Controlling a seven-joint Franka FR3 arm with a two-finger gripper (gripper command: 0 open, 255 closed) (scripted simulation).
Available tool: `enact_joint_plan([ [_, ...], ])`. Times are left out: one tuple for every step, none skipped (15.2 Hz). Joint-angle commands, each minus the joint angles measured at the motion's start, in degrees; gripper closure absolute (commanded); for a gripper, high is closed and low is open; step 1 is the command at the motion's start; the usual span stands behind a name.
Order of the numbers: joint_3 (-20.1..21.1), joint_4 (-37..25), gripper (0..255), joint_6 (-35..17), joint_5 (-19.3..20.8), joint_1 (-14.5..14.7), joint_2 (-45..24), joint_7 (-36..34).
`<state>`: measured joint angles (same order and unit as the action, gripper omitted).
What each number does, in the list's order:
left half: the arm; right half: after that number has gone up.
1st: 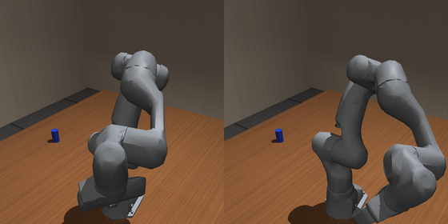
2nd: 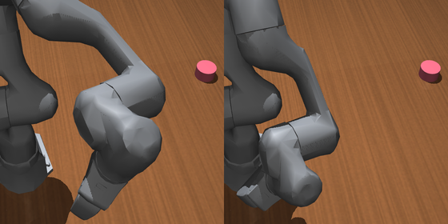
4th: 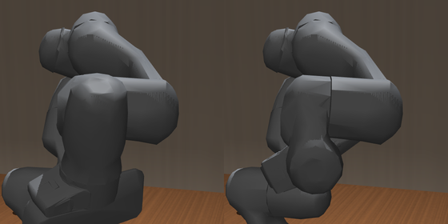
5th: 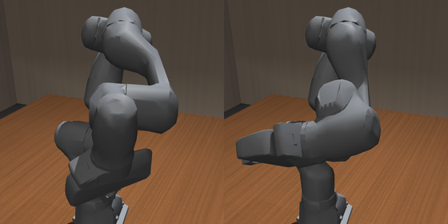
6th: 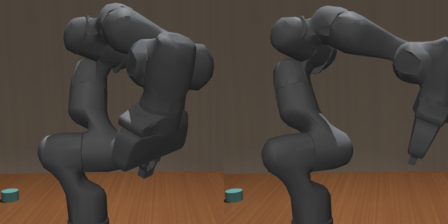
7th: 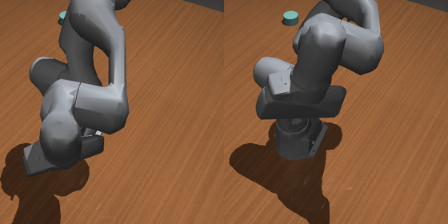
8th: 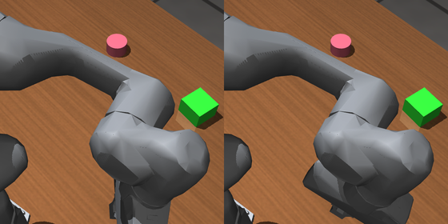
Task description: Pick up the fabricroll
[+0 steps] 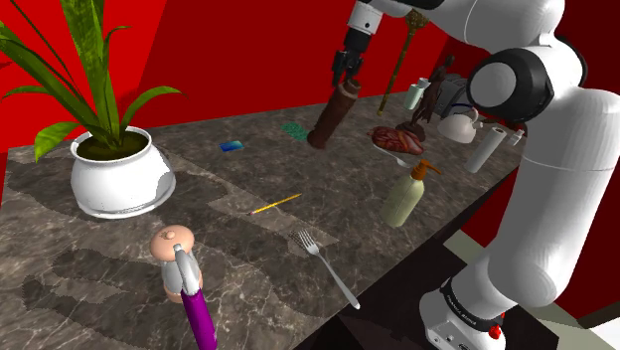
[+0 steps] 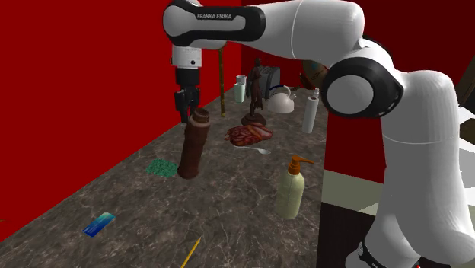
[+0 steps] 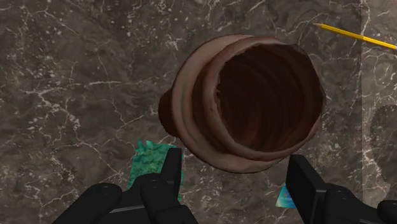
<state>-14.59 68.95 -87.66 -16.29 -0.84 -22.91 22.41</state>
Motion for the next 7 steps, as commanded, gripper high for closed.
enact_joint_plan([
  [0.02, -2.40, 255, 1.77, -0.15, -0.26, -0.56, -0.32],
  [0.03, -3.68, 255, 2.71, -0.23, -0.43, -0.88, -0.48],
  [0.05, -5.02, 255, 3.68, -0.33, -0.60, -1.24, -0.64],
  [0.07, -6.42, 255, 4.67, -0.44, -0.79, -1.64, -0.81],
  [0.09, -7.90, 255, 5.69, -0.56, -0.99, -2.07, -0.99],
  [0.10, -8.12, 255, 5.85, -0.58, -1.03, -2.14, -1.01],
  [0.10, -8.11, 255, 5.84, -0.58, -1.02, -2.14, -1.01],
])
